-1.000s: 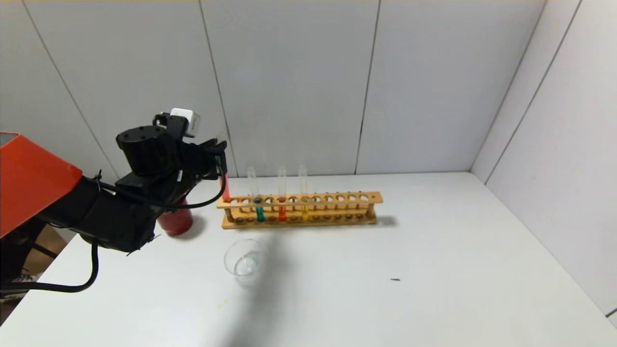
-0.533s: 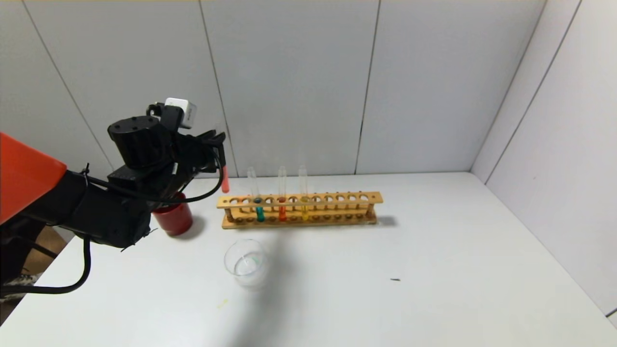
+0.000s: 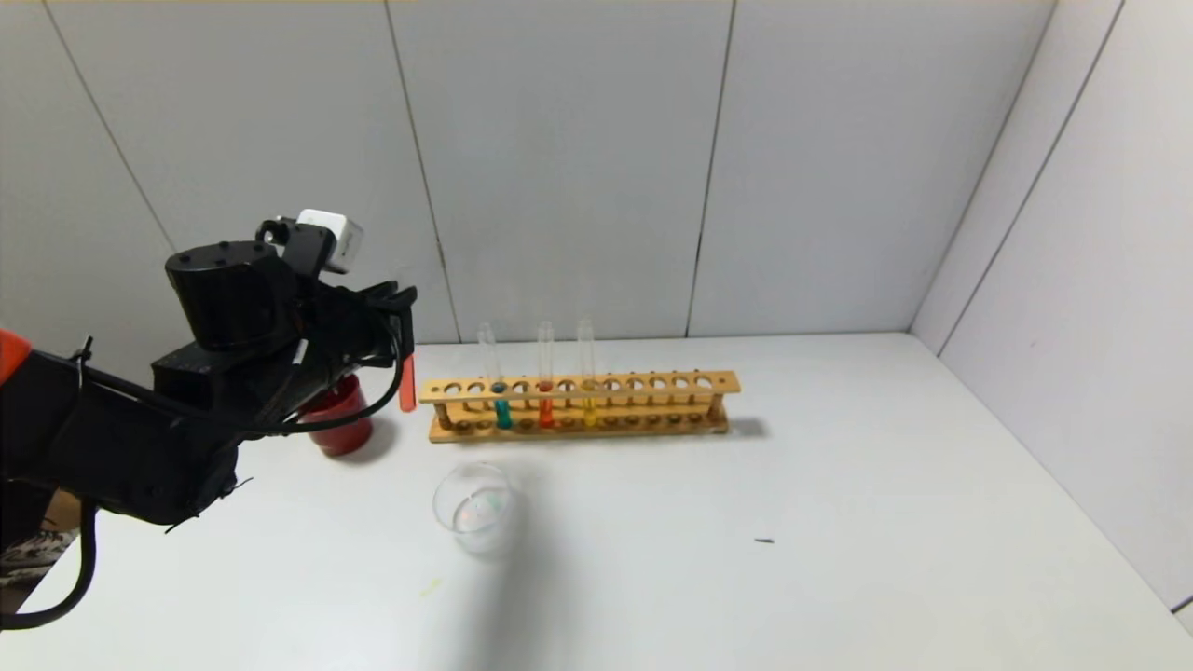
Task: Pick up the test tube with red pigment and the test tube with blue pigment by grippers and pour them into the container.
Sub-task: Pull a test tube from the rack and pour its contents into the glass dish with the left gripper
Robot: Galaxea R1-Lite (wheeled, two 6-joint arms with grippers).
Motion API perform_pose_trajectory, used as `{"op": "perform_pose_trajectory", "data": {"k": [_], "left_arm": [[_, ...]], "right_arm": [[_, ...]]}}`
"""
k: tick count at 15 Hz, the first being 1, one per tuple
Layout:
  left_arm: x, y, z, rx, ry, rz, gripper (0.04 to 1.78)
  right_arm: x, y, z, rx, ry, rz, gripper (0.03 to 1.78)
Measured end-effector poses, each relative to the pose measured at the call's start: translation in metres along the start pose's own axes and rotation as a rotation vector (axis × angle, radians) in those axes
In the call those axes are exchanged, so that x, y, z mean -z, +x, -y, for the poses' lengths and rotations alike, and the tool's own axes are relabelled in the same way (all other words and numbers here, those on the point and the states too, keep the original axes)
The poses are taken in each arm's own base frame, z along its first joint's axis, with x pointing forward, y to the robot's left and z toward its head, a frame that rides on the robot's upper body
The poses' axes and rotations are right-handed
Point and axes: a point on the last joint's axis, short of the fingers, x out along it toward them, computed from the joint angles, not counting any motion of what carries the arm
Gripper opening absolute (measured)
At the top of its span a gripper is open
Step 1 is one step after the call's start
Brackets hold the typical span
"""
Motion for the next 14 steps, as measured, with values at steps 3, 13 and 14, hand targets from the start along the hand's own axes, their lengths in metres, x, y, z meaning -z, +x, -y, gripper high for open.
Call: {"op": "perform_pose_trajectory", "data": {"k": [3,13,14], "left_arm": [[0.002,-0.021,0.012,0.013,0.039,-0.036,0.31],[0.025,-0.059,0.022,0.011,0.381,-0.161,0.31],[0.027,-0.061,0.025,0.022,0.397,-0.168,0.31]], "right_arm": [[0.0,0.0,0.0,0.0,0.0,0.0,1.71],[0.0,0.0,0.0,0.0,0.0,0.0,1.71],[0.0,0.0,0.0,0.0,0.0,0.0,1.71]]}}
